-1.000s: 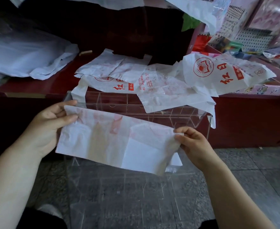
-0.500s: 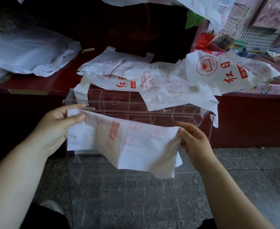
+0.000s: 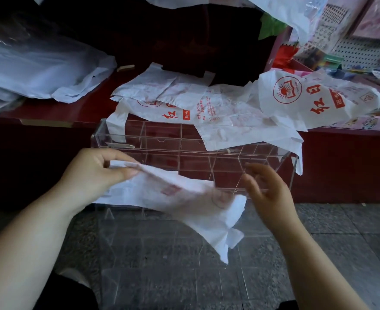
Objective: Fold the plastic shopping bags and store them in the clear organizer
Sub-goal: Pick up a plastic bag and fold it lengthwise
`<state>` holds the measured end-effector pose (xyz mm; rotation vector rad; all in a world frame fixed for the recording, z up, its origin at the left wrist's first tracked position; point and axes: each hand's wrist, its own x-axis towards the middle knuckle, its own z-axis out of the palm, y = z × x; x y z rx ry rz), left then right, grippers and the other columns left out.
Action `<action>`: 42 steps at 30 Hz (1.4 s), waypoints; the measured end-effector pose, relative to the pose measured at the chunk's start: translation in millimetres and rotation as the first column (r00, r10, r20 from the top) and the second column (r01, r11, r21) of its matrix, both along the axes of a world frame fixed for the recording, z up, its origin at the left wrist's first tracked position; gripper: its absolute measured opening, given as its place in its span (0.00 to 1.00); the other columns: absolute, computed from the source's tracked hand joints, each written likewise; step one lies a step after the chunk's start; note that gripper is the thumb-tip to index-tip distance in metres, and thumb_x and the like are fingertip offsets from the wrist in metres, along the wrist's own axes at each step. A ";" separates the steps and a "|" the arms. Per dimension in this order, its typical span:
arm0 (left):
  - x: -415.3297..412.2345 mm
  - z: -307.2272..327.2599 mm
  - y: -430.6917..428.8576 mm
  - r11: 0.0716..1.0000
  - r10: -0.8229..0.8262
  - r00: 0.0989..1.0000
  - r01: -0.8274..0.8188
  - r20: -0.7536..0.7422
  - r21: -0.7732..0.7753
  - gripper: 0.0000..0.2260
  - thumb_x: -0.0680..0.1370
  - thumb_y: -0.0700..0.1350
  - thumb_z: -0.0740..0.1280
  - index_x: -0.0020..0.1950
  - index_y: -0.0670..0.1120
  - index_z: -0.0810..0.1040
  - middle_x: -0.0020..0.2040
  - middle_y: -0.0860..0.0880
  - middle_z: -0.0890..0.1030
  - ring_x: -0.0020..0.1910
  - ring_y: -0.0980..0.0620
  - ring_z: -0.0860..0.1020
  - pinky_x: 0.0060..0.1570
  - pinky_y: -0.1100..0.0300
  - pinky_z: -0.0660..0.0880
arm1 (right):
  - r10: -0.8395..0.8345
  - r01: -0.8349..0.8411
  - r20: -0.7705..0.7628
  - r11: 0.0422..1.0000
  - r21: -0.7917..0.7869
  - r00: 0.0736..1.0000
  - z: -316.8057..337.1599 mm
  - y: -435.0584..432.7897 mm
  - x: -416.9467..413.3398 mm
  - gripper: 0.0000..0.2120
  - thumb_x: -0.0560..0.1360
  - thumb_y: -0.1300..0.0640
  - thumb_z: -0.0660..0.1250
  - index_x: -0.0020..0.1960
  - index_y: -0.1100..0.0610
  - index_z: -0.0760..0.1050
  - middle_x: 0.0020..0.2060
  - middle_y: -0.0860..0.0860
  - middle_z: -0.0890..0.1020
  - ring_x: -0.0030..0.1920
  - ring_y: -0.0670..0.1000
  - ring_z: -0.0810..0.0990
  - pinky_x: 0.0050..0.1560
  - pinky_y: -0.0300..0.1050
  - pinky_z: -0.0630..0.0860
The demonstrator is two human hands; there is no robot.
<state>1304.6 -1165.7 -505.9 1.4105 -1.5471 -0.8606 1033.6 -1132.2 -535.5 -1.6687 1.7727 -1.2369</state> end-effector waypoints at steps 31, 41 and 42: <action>-20.6 -21.5 1.4 0.999 -0.007 0.987 0.013 -0.161 0.035 0.08 0.71 0.38 0.70 0.37 0.51 0.78 0.32 0.57 0.82 0.36 0.61 0.79 0.40 0.62 0.74 | 0.073 -0.257 0.592 0.938 0.233 0.803 -23.9 8.1 55.4 0.07 0.74 0.64 0.65 0.38 0.60 0.76 0.29 0.51 0.81 0.33 0.55 0.79 0.38 0.51 0.76; -37.0 -25.3 7.7 0.985 -0.105 0.960 0.136 -0.258 0.105 0.09 0.71 0.35 0.69 0.34 0.48 0.78 0.27 0.58 0.80 0.30 0.66 0.76 0.35 0.77 0.71 | 0.353 -0.316 0.258 0.933 -0.172 0.899 -16.7 6.6 40.5 0.26 0.67 0.50 0.68 0.61 0.36 0.64 0.54 0.31 0.74 0.50 0.35 0.75 0.49 0.30 0.73; -37.9 -26.6 8.1 0.981 -0.105 0.957 0.144 -0.270 0.130 0.08 0.71 0.36 0.69 0.34 0.47 0.79 0.28 0.56 0.80 0.32 0.65 0.77 0.37 0.75 0.72 | 0.365 -0.325 0.210 0.924 -0.202 0.907 -15.1 5.4 39.5 0.23 0.67 0.51 0.67 0.58 0.35 0.68 0.52 0.32 0.75 0.48 0.36 0.76 0.47 0.30 0.72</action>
